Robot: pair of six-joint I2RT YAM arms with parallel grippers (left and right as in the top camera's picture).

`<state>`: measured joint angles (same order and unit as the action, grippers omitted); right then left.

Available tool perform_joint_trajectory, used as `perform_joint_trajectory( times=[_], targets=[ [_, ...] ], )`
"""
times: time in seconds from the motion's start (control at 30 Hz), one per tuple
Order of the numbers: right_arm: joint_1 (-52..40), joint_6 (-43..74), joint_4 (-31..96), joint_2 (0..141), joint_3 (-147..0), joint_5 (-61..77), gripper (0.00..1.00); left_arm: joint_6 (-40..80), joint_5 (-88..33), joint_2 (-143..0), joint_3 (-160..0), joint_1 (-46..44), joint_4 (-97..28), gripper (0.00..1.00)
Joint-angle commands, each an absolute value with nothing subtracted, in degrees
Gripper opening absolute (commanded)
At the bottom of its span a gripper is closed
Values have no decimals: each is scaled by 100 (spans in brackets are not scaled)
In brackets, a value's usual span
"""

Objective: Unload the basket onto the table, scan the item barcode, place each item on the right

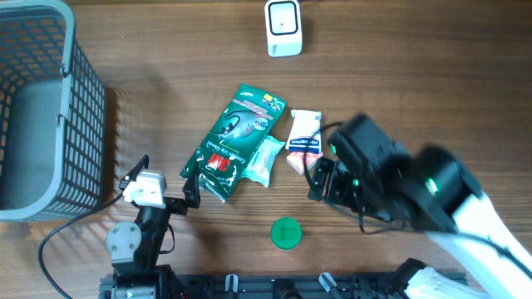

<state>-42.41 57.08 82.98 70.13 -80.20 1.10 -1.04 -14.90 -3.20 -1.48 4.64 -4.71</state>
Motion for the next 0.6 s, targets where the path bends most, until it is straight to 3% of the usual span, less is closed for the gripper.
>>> perform_joint_trajectory(
  times=[0.0, 0.1, 0.3, 0.57],
  targets=[
    [-4812, 6748, 7454, 7022, -6705, -456, 100, -108, -1498, -318, -113, 499, -456, 100],
    [-4954, 6748, 6525, 7568, -6239, 154, 100, -108, -1498, -318, -113, 499, -456, 100],
    [-4963, 6744, 6080, 8892, -6241, 1063, 100, -108, -1498, -318, -113, 499, -456, 100],
    [-5293, 6687, 5896, 8947, -6239, 1341, 100, -108, -1498, -318, -113, 499, -456, 100]
  ],
)
